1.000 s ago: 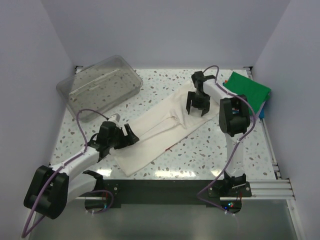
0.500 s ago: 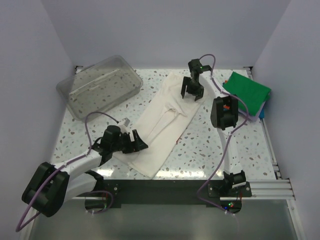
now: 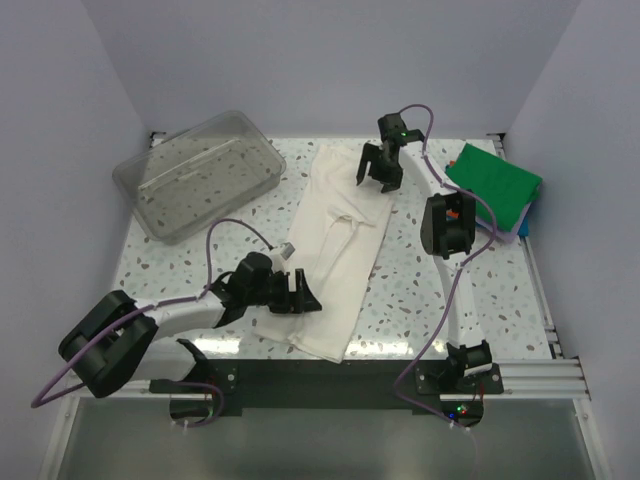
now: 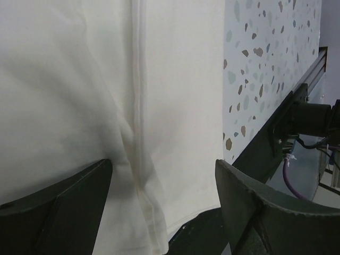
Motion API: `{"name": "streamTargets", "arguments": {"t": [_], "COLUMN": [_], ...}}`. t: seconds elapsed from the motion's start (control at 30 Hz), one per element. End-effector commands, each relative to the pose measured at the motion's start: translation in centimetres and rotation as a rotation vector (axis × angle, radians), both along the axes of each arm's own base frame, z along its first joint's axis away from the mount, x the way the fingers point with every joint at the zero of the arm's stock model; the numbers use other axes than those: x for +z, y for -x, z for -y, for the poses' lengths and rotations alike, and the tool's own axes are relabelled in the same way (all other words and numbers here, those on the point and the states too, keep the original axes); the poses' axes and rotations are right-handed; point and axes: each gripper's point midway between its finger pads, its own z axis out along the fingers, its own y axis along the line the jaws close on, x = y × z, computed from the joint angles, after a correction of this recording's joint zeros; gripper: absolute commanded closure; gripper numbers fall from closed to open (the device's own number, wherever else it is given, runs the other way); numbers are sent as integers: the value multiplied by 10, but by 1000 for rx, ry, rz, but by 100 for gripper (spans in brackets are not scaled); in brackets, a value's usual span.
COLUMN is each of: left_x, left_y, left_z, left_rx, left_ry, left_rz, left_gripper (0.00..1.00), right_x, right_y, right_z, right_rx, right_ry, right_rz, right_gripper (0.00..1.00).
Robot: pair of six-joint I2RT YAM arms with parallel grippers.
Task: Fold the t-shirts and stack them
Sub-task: Fold the tshirt
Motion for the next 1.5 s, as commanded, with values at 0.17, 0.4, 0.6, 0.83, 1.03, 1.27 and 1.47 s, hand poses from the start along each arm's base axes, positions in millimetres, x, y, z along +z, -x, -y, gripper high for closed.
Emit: {"name": "streamTargets", "arguments": {"t": [0.17,0.4,0.6,0.83,1.03,1.27,1.47], "left_x": [-30,-9,15,15,5,11,9], "left_y": [43,49,33,13,20,26,33], "left_z": [11,39,28,-32,-53,-61,-66], "left_rx": [-131,-242,-153,74,109,110,97], "left_ry": [-128,-75,-127,-401,-491,-513,-530], "left_rz": [-114,-38,64,92,39,23,-1], "left_gripper": [16,16,16,14,14,15,17], "right_x": [-40,-2,81,152,119,71,39], "right_y": [7,2,-4,61,191,340,417], "right_z": [-14,-15,-18,-14,-23,-21,-26], "right_rx": [21,63,105,160,242,224,262], "right_ry": [-40,-48,-76,-56,-13,-80,-99], "right_rz": [-69,-4,144,200,63,-161,-297], "right_gripper": [20,18,18,18,19,25,36]}}
